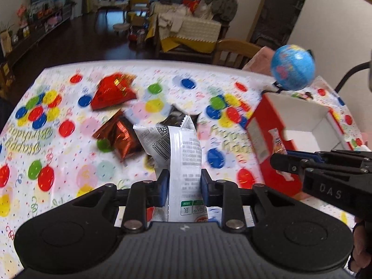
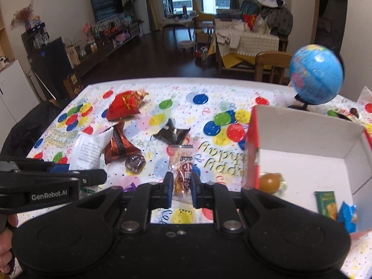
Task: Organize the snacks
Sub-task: 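Grasp the white packet with the left tool while the right tool carries the candy bar toward the box, then carry the white packet and candy bar into the red box and open both tools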
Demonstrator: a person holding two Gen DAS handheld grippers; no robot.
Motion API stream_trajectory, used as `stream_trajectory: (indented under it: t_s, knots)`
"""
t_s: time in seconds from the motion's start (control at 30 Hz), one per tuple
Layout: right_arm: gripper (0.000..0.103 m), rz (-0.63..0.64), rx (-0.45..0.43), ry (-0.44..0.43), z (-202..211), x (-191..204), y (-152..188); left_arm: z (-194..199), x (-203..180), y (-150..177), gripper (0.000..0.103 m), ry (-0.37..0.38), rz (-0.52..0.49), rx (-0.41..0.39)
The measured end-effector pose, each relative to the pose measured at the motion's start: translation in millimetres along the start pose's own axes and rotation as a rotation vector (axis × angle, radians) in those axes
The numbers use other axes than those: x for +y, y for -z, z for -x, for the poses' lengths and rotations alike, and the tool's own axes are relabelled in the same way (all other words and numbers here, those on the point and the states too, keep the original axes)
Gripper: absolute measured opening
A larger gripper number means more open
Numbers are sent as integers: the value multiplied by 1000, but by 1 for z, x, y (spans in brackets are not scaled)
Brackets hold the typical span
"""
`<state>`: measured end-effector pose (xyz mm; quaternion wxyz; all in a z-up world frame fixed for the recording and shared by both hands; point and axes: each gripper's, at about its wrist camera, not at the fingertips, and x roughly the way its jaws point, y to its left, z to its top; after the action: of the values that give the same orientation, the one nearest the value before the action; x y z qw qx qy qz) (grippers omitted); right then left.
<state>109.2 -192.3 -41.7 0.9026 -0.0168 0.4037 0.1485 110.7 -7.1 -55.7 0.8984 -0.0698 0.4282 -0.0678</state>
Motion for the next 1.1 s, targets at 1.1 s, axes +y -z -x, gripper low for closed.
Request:
stream_trajectory:
  t_s: [1.1]
  knots:
    - [13, -185, -94, 211, 78, -173, 34, -26, -213, -35, 27, 117, -284, -35]
